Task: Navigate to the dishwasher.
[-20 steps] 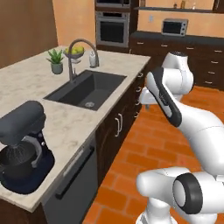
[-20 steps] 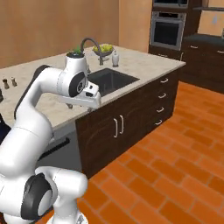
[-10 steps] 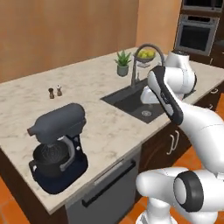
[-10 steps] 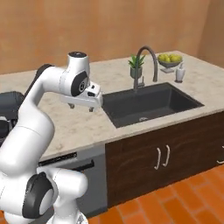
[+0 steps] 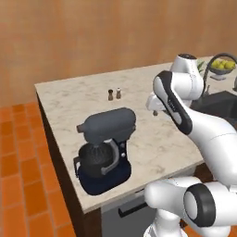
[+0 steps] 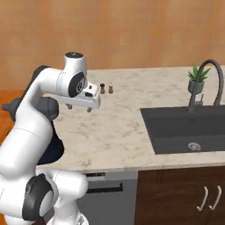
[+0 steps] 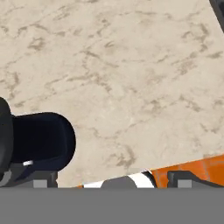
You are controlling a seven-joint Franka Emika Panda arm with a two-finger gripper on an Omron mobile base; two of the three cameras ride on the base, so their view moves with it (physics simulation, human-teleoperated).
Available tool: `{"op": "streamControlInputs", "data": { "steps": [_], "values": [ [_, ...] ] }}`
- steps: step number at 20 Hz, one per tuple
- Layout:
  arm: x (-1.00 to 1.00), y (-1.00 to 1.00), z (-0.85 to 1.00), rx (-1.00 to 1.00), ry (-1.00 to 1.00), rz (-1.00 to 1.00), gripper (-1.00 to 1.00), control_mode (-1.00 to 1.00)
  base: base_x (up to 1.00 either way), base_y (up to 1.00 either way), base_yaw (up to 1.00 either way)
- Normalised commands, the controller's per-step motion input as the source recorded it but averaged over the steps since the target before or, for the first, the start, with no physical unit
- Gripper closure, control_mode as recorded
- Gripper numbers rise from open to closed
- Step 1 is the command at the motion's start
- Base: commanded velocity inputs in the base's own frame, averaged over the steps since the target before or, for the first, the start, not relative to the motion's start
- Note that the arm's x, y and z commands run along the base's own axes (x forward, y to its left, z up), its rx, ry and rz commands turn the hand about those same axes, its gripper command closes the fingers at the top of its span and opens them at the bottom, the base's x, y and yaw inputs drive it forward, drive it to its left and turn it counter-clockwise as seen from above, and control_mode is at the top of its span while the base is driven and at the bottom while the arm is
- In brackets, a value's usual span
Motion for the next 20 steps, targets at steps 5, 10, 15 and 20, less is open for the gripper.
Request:
{"op": "streamControlInputs", "data": {
  "steps": [5,10,15,20],
  "values": [
    [0.00,0.00,0.00,0.00,0.00,0.00,-1.00,1.00,0.62,0.00,0.38],
    [0.00,0.00,0.00,0.00,0.00,0.00,-1.00,1.00,0.77,0.00,0.40],
    [0.00,0.00,0.00,0.00,0.00,0.00,-1.00,1.00,0.85,0.00,0.42],
    [0.00,0.00,0.00,0.00,0.00,0.00,-1.00,1.00,0.66,0.00,0.39]
  ]
}}
